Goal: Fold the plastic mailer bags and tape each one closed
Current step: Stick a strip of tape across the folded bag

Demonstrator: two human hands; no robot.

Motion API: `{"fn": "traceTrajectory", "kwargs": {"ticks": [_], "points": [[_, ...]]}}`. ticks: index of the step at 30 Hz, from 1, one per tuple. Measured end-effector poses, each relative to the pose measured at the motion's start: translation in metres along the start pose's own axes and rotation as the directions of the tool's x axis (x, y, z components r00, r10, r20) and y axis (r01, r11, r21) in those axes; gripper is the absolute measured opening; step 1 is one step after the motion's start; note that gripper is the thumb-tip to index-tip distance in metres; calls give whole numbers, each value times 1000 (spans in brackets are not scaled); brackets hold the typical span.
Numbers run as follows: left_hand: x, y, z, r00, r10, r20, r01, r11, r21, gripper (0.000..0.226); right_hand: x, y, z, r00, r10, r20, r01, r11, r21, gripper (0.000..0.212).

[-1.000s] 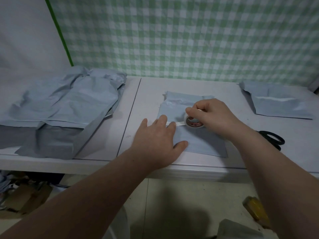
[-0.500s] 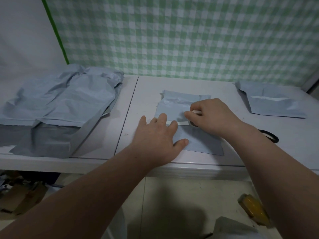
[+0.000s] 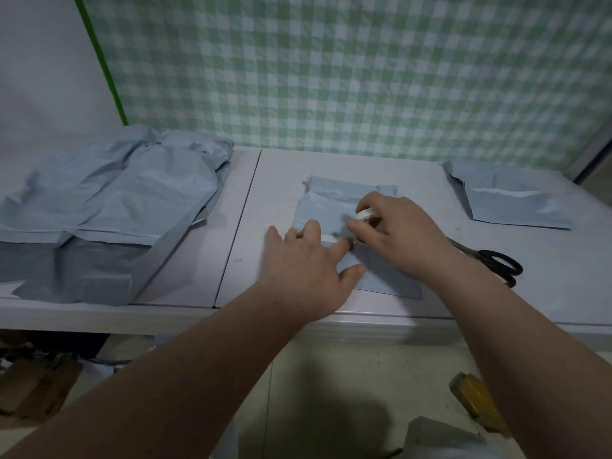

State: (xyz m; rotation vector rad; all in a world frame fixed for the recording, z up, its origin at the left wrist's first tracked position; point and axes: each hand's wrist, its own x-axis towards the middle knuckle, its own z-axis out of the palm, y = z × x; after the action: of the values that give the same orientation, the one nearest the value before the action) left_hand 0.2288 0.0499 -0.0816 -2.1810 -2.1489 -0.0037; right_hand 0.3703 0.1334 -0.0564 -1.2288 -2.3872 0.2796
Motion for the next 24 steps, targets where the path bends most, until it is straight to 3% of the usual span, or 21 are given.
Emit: {"fn": "traceTrajectory", "kwargs": {"ticks": [2,9,13,17,24], "points": [[-1,2,1,1000,-13,0,13,1000,15,62,-5,9,0,998,15,-56,-10,997,78,23],[-1,7,-2,1000,-7,-19,8,1000,17,68,-31,30,20,973,28,-227,-8,996,89,23],[-2,16,-1,993,91,-72,-95,994,-56,70,-32,28,21,969,-3,-247,13,999,39,23],[-4,19,3,992,90,-90,-106,977,-186,65,-34,26,20,970,7,-244,4,999,45,22],[-6,21,12,989,71,-131,-94,981,-171,71,-35,26,20,963,-3,-269,9,1000,22,20]]}}
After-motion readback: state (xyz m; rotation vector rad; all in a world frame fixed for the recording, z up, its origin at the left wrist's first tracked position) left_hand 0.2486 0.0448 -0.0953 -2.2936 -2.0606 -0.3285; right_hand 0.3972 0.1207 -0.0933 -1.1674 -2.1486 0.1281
